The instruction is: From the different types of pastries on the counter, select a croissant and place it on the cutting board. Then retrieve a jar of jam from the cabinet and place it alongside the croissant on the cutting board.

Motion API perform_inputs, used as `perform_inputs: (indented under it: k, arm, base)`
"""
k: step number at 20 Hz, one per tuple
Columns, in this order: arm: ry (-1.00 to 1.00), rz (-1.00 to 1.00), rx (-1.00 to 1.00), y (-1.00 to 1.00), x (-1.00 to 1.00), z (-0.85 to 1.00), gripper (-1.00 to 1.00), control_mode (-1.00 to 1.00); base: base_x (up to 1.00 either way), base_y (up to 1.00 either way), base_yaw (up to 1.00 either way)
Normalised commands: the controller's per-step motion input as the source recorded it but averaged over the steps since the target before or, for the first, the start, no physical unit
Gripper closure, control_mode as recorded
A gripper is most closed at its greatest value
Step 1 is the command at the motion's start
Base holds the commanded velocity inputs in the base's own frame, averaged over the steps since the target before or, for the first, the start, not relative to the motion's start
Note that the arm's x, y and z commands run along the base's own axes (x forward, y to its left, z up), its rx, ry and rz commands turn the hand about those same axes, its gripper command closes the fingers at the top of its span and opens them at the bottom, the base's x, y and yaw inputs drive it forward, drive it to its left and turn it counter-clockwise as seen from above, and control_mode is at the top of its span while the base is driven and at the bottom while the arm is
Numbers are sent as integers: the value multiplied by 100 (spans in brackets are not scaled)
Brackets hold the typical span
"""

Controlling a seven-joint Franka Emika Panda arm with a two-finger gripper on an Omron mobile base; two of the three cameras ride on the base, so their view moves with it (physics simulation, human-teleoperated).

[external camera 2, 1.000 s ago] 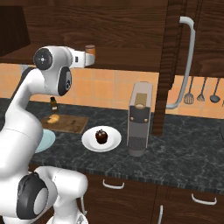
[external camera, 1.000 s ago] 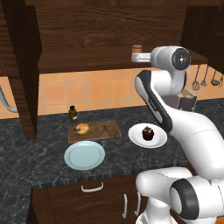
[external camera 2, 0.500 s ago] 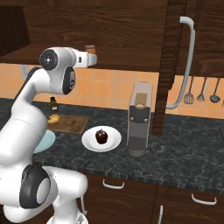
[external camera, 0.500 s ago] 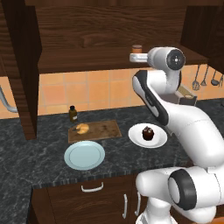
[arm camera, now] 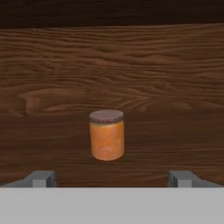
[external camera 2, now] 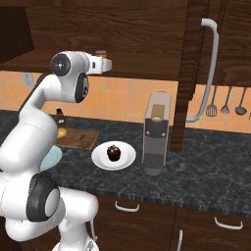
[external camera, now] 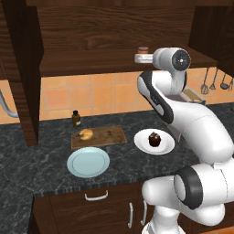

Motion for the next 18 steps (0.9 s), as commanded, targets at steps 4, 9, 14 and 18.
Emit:
perform_inputs:
  k: [4,9,14,18]
  arm:
    - [0,0,0,0,11,0,-100,-100]
    - [0,0,-9,3,8,0,-100,-100]
    - [3,-1,-8,0,11,9,-100,-100]
    - [3,-3,0,0,4,16,-100,-100]
  base:
    - [0,0,0]
    - [0,0,0]
    - [0,0,0]
    - [0,0,0]
